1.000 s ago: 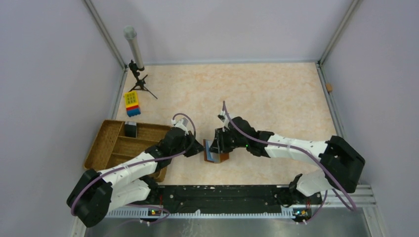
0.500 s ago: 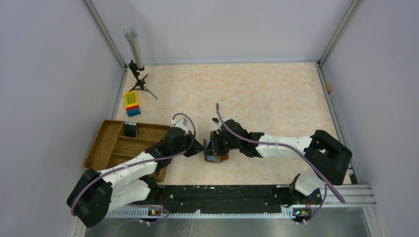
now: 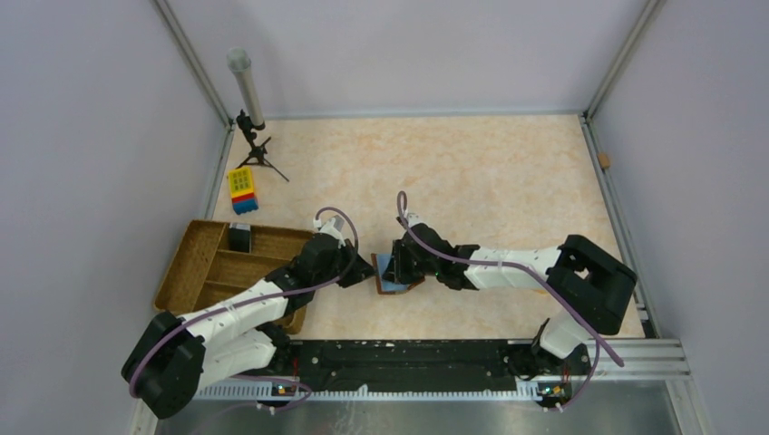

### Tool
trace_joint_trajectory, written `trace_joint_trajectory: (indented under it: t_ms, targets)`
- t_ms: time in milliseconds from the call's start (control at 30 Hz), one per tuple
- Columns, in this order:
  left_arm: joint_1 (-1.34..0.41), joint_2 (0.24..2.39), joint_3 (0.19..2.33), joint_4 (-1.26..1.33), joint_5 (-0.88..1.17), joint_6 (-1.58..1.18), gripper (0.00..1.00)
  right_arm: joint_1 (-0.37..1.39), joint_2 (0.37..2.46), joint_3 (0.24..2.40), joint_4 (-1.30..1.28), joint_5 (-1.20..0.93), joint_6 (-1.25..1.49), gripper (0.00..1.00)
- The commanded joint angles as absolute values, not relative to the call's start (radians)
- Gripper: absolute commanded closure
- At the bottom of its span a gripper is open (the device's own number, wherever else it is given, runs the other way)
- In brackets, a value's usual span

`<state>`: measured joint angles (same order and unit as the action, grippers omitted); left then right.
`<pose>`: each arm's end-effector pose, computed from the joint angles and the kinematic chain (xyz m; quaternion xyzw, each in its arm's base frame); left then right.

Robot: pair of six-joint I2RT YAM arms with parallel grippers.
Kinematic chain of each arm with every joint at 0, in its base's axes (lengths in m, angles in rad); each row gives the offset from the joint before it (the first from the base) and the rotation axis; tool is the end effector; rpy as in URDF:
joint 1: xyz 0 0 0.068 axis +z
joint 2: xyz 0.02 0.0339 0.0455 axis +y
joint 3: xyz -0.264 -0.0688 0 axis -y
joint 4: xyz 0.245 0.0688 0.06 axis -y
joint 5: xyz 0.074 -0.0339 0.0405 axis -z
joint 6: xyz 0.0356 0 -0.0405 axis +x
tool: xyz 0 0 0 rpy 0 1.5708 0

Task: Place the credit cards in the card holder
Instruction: Open the card holder at the center of the board.

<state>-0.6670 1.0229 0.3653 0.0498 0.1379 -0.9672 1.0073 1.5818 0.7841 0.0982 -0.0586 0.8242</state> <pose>0.1563 -0.1293 0.1742 -0.1007 0.8790 -0.3787 0.2716 0.1696 0.2723 0.1735 -0.0952 0.9013 0.3507 0.2359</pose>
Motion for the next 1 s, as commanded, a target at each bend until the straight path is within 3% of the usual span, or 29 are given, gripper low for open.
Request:
trace_joint_trajectory:
  t_ms: [0,333,600,833,967]
  targets:
    - [-0.67,1.0,0.369,0.091,0.139,-0.977,1.0,1.018,1.594,0.767,0.05,0.073,0.82,0.88]
    - [-0.667,1.021,0.377,0.042,0.085,-0.965,1.0,1.017,1.535,0.78,-0.168,0.328,0.769,0.88]
    - [-0.666,1.107,0.442,-0.042,0.046,-0.898,1.0,1.017,1.464,0.789,-0.312,0.495,0.754,0.82]
    - [-0.663,1.125,0.456,-0.04,0.046,-0.879,1.0,0.979,1.414,0.787,-0.393,0.515,0.744,0.79]
    - [-0.661,1.111,0.456,-0.033,0.056,-0.876,1.0,0.964,1.32,0.804,-0.387,0.448,0.695,0.72]
